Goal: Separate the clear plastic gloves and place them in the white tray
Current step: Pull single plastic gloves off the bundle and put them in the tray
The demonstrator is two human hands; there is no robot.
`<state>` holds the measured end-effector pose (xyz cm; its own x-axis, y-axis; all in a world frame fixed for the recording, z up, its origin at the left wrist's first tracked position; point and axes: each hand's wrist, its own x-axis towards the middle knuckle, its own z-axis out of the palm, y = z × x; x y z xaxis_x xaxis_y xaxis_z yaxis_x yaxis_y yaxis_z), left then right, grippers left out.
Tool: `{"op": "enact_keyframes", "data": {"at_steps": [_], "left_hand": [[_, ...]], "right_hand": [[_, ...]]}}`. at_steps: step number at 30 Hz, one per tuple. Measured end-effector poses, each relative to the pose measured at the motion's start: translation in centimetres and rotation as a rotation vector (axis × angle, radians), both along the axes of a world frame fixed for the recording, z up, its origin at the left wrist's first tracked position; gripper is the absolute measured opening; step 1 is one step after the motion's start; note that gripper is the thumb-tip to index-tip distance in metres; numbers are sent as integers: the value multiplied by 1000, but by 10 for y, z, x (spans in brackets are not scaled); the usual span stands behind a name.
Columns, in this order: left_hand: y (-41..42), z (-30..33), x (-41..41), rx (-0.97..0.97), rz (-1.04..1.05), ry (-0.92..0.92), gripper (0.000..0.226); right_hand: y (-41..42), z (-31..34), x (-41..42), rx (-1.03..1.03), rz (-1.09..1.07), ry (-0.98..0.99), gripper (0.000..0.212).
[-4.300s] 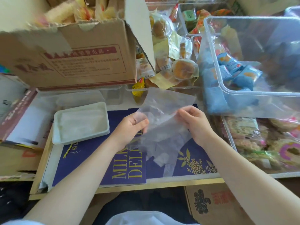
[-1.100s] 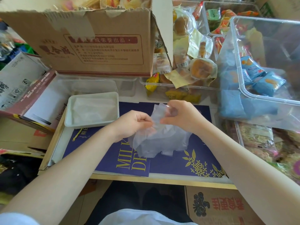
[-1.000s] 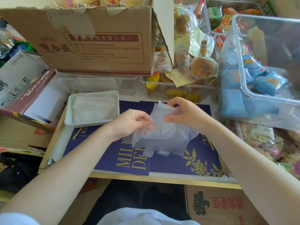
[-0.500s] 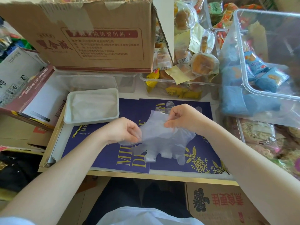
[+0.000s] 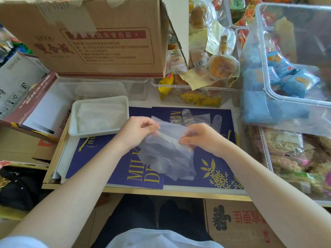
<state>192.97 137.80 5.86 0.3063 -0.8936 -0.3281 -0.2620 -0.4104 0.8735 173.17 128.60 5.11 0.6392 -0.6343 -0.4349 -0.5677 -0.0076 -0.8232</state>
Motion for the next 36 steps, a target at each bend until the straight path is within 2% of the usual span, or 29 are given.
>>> {"op": "enact_keyframes", "data": {"at_steps": [3,6,10,13,16,18,22,24,26,27,29,31,33,34,36], "left_hand": [[4,-11,8,35,91,-93,18],[7,-23,15,97,199,-186,21],[12,-35,18,149,205,-222,22],[15,-42,16,172,152,-250,26],[15,-46,14,172,110,-216,26],[15,-48,13,170,68,-217,24],[15,-50,5,133,2,-235,20],[15,-51,1,137,-41,-258,19],[14,-51,-2,133,-70,-227,15],[13,-50,-4,121,-81,-200,16],[9,-45,-8,77,-94,-120,19],[1,-36,-14,44,-80,7,18],[-8,-27,-22,53,-53,195,16],[-11,-22,-26,59,-34,345,17],[-16,-15,-35,67,-8,618,31]], "right_hand": [[-3,-24,-12,44,-90,61,13],[-9,-53,-24,-111,-155,249,10],[-20,-80,-33,-376,-147,500,48],[-29,-89,-29,-400,-192,566,64],[-36,-95,-20,-389,-231,576,72],[-39,-99,-15,-406,-213,613,65],[-41,-102,-13,-463,-53,651,22],[-41,-100,-14,-510,-17,630,15],[-40,-94,-17,-484,-94,506,13],[-40,-88,-19,-405,-171,377,13],[-36,-68,-25,-105,-361,38,19],[-31,-45,-33,121,-442,-238,25],[-24,-26,-39,284,-427,-453,26],[-20,-18,-41,367,-410,-546,27],[-14,-5,-41,449,-359,-666,29]]}}
